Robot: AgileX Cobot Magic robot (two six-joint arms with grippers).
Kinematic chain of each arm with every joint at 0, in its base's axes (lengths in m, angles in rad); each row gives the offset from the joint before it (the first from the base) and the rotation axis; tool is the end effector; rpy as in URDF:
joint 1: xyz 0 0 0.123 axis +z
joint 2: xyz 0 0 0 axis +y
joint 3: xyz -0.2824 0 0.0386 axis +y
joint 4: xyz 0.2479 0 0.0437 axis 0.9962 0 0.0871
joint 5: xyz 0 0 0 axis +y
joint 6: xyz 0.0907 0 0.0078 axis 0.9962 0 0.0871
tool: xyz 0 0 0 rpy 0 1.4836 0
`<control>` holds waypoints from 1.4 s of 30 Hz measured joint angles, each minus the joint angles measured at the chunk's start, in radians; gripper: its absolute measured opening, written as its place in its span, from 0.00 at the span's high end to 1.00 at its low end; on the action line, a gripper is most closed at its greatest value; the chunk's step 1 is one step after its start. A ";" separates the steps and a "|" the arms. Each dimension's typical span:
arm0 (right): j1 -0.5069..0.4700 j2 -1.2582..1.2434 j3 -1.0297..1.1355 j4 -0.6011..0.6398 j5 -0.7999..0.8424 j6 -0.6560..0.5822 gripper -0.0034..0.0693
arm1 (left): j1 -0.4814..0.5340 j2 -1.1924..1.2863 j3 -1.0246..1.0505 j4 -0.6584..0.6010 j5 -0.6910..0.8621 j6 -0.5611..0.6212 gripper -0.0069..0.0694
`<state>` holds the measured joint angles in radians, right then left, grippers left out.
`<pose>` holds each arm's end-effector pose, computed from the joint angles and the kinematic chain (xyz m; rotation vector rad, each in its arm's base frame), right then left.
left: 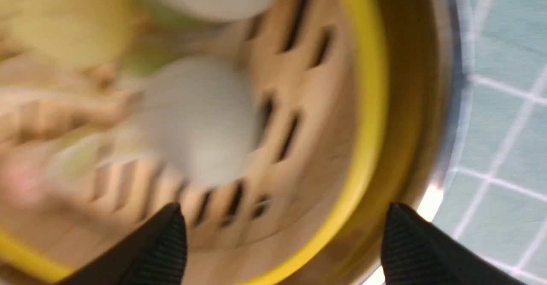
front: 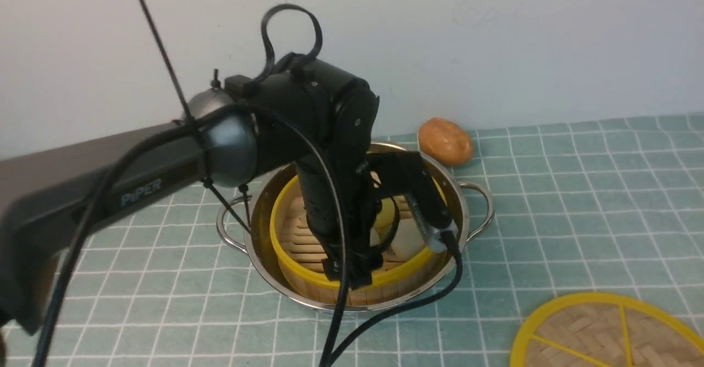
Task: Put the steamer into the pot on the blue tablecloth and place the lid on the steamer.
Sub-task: 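Place the bamboo steamer basket with dumplings into the steel pot with the left gripper, then move the gripper down to the bamboo steamer lid and grasp its center knob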
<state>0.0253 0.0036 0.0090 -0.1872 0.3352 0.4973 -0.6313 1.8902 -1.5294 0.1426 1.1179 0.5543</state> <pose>0.0542 -0.0042 0.1801 0.3116 1.8028 0.1878 0.3209 -0.2202 0.2436 1.7109 2.4054 0.1874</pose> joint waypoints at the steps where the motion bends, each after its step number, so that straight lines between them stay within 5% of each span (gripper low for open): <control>1: 0.000 0.000 0.000 0.000 0.000 0.000 0.62 | 0.000 -0.019 0.000 0.020 -0.008 -0.023 0.18; 6: 0.000 0.000 0.000 0.000 0.000 0.000 0.62 | 0.000 -0.121 0.000 0.065 -0.044 -0.135 0.33; 8: 0.000 0.000 0.000 0.000 0.000 0.000 0.62 | 0.000 -0.167 0.000 0.067 -0.042 -0.176 0.48; 10: 0.000 0.000 0.000 0.000 0.000 0.000 0.62 | 0.000 -0.244 0.000 0.067 -0.020 -0.206 0.76; 14: 0.000 0.000 0.000 0.000 0.000 0.000 0.62 | 0.000 -0.389 0.000 0.072 -0.011 -0.222 0.93; 35: 0.000 0.000 0.000 0.000 0.000 0.000 0.62 | 0.033 -0.654 0.027 0.026 -0.136 -0.254 0.89; 42: 0.000 0.000 0.000 0.000 0.000 0.000 0.62 | 0.362 -0.927 0.454 -0.293 -0.473 -0.168 0.86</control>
<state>0.0253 0.0036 0.0090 -0.1872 0.3352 0.4973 -0.2696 0.9632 -1.0755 -0.1501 0.6446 0.3862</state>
